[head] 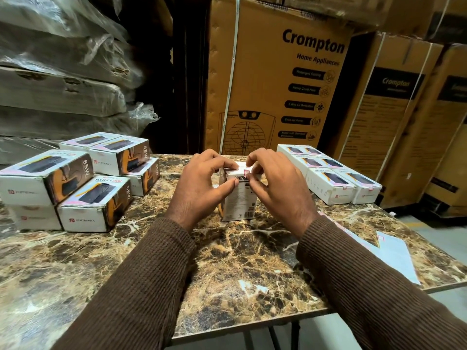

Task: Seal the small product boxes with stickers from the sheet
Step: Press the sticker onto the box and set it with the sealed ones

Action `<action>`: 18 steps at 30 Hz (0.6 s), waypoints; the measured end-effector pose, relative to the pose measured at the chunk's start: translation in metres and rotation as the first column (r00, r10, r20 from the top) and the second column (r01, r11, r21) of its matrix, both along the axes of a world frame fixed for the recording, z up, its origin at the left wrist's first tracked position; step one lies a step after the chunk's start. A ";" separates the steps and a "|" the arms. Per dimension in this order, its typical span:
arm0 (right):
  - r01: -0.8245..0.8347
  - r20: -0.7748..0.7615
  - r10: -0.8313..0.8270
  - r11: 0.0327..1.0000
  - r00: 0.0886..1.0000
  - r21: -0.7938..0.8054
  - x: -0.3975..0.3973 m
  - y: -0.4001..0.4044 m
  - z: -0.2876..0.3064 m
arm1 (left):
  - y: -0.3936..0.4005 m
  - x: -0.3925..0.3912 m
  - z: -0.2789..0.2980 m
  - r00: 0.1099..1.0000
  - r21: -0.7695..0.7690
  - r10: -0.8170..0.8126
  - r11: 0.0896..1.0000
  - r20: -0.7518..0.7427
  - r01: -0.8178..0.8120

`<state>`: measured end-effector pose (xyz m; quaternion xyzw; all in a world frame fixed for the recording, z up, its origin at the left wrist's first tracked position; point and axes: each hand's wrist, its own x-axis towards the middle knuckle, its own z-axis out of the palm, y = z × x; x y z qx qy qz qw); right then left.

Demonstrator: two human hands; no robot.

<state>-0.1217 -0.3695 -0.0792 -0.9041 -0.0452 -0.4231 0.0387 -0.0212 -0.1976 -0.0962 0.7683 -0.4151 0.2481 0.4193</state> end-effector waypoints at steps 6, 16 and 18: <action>0.000 0.023 0.000 1.000 1.000 -0.012 0.001 -0.003 -0.005 | -0.001 0.001 -0.001 1.000 -0.004 -0.001 1.000 0.009 0.001; -0.048 -0.001 0.049 0.984 0.999 0.174 0.003 -0.008 0.000 | -0.001 0.000 0.000 1.000 -0.021 -0.009 1.000 0.011 0.009; -0.051 -0.005 0.053 0.980 0.999 0.192 0.004 -0.007 0.000 | -0.002 0.001 0.000 1.000 -0.012 0.001 1.000 0.014 -0.001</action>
